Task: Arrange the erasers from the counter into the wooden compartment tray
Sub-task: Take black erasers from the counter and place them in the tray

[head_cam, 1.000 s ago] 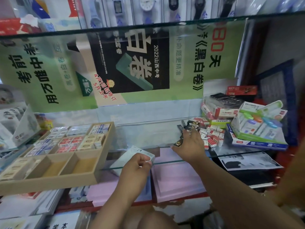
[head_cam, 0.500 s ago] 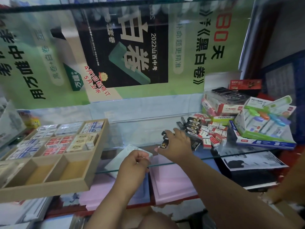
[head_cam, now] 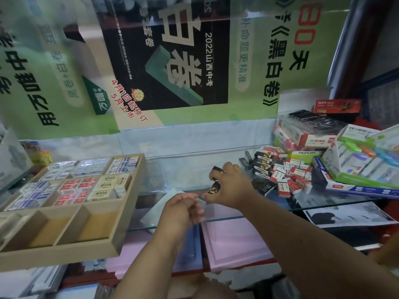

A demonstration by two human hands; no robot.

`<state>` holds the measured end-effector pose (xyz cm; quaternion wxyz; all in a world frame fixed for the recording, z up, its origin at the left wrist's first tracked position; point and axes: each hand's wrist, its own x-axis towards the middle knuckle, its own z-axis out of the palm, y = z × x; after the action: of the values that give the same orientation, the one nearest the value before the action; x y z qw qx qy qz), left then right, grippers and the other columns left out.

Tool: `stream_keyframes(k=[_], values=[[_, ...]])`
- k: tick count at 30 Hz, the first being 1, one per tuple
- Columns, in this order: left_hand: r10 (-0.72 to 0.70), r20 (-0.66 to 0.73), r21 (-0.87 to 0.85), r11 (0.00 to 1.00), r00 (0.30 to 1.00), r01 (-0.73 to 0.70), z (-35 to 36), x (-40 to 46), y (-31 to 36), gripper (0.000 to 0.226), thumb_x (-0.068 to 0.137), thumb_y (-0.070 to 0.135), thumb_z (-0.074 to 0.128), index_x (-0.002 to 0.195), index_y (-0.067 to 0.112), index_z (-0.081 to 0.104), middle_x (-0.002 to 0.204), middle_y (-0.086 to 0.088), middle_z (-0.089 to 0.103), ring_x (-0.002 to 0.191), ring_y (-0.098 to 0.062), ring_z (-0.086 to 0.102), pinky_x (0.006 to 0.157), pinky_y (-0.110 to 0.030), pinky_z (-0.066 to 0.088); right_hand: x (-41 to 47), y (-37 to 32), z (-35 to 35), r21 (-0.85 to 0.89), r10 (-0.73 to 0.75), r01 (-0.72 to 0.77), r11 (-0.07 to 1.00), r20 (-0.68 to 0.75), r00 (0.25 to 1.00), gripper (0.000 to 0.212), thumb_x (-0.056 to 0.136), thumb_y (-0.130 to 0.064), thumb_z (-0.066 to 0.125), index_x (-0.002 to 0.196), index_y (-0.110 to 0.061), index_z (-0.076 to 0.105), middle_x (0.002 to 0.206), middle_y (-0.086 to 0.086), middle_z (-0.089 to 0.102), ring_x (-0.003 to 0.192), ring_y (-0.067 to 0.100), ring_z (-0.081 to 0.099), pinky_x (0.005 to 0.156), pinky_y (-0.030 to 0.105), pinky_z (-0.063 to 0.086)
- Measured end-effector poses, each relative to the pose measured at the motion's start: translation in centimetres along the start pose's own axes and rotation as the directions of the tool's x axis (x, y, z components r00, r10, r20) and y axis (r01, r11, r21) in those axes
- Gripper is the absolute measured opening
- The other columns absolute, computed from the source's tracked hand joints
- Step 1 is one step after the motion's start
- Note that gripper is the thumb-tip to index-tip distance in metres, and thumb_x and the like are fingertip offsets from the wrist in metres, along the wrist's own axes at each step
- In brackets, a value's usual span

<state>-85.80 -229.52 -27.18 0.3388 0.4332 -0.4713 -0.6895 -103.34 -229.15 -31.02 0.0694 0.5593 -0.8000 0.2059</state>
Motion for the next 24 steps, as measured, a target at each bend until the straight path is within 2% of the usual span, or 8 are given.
stream_keyframes(k=[3,8,12,15,17,20,24], values=[[-0.055,0.027,-0.164,0.985,0.998,0.059,0.2,1.2,0.3,0.014,0.098,-0.001,0.044,0.101,-0.003,0.057,0.078,-0.017,0.057,0.070,-0.023,0.059,0.058,-0.027,0.060,0.0,-0.3,0.1,0.037,-0.060,0.062,0.997,-0.070,0.996,0.053,0.058,-0.062,0.068,0.091,-0.022,0.056,0.094,0.003,0.044,0.084,0.025,0.053,0.064,0.029,0.046],[-0.141,0.054,-0.298,0.943,0.989,0.151,0.6,2.8,0.3,0.014,0.099,0.007,0.047,0.105,-0.002,0.057,0.105,-0.025,0.060,0.093,-0.029,0.065,0.074,-0.031,0.058,0.4,-0.3,0.1,0.022,-0.086,0.086,0.996,-0.034,0.996,0.038,0.068,-0.047,0.067,0.092,-0.019,0.058,0.094,0.003,0.052,0.086,0.026,0.054,0.065,0.028,0.042],[-0.169,0.071,-0.328,0.927,0.983,0.183,0.9,3.5,0.5,0.018,0.099,0.008,0.049,0.112,-0.002,0.057,0.117,-0.028,0.058,0.108,-0.034,0.061,0.085,-0.035,0.052,0.9,-0.1,0.1,0.071,-0.008,0.011,0.997,-0.041,0.999,0.031,0.076,-0.034,0.060,0.102,-0.019,0.063,0.093,0.003,0.060,0.094,0.024,0.054,0.066,0.025,0.033],[-0.189,0.086,-0.348,0.914,0.978,0.207,0.9,3.8,0.8,0.015,0.097,0.010,0.052,0.108,0.001,0.059,0.118,-0.028,0.059,0.112,-0.035,0.060,0.097,-0.040,0.048,1.2,-0.2,0.0,0.093,0.030,-0.026,0.995,-0.044,0.999,0.029,0.076,-0.025,0.055,0.103,-0.020,0.064,0.092,0.004,0.061,0.094,0.024,0.055,0.065,0.026,0.036],[-0.200,0.100,-0.354,0.908,0.975,0.223,0.9,4.1,0.9,0.013,0.097,0.011,0.053,0.104,0.002,0.060,0.118,-0.028,0.060,0.112,-0.037,0.060,0.103,-0.043,0.045,0.9,-0.3,0.3,0.051,0.009,-0.007,0.999,-0.028,1.000,0.029,0.076,-0.030,0.057,0.103,-0.021,0.062,0.094,0.003,0.060,0.097,0.023,0.053,0.069,0.028,0.040],[-0.206,0.115,-0.363,0.902,0.972,0.234,1.1,4.4,0.7,0.015,0.095,0.012,0.054,0.106,0.003,0.060,0.119,-0.028,0.060,0.110,-0.037,0.061,0.103,-0.044,0.045,0.2,-0.4,0.8,0.041,-0.021,0.023,0.999,-0.067,0.998,0.029,0.075,-0.036,0.060,0.099,-0.020,0.062,0.090,0.004,0.059,0.094,0.025,0.053,0.064,0.028,0.038],[-0.207,0.126,-0.387,0.890,0.970,0.240,1.3,4.6,0.6,0.019,0.096,0.015,0.054,0.110,0.004,0.058,0.121,-0.028,0.059,0.107,-0.037,0.062,0.102,-0.045,0.045,0.0,-0.5,0.8,0.087,-0.024,0.041,0.995,-0.189,0.982,0.033,0.061,-0.033,0.048,0.084,-0.017,0.064,0.077,0.005,0.058,0.078,0.029,0.056,0.054,0.025,0.035]])
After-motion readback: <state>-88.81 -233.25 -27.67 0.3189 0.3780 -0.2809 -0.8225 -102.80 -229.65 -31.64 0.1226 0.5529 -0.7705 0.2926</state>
